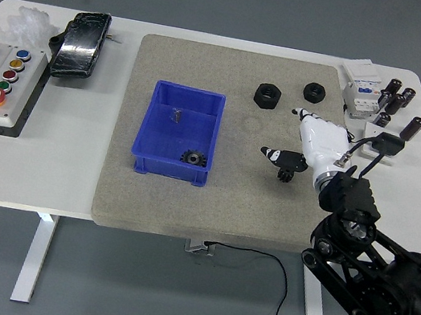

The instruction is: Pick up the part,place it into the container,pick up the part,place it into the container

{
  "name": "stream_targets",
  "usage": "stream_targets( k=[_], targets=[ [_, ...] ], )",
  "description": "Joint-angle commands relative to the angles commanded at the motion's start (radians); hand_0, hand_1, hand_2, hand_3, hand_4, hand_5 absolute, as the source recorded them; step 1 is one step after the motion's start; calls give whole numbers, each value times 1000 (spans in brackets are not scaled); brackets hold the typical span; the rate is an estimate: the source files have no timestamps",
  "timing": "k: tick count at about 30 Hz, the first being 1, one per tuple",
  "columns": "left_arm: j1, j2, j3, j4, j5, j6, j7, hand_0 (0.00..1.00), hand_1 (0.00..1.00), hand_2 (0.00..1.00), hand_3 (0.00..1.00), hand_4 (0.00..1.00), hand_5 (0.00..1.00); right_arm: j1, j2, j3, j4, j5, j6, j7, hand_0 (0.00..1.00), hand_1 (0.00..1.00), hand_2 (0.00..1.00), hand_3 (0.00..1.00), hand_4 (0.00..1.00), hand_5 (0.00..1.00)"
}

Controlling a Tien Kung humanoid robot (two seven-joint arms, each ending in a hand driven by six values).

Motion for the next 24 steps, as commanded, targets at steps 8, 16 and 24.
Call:
stream_targets(
  k=[8, 16, 24],
  targets=[
    [-10, 0, 9, 0, -3, -3, -5, 719, 716, 730, 834, 805, 536, 16, 13, -51, -97, 76, -4, 0, 296, 558, 726, 793, 912, 509],
    [-7, 1, 2, 0, 3, -1, -2, 719, 716, 730, 834, 803, 535, 27, 12, -79, -131, 108, -17, 0, 241, 442, 390, 612, 422, 211],
    [-9, 0, 6, 0, -2, -1, -5, 719, 715, 729, 833, 801, 536, 35, 12, -110, -146, 129, -49, 0, 216, 415, 274, 475, 347, 195]
  ],
)
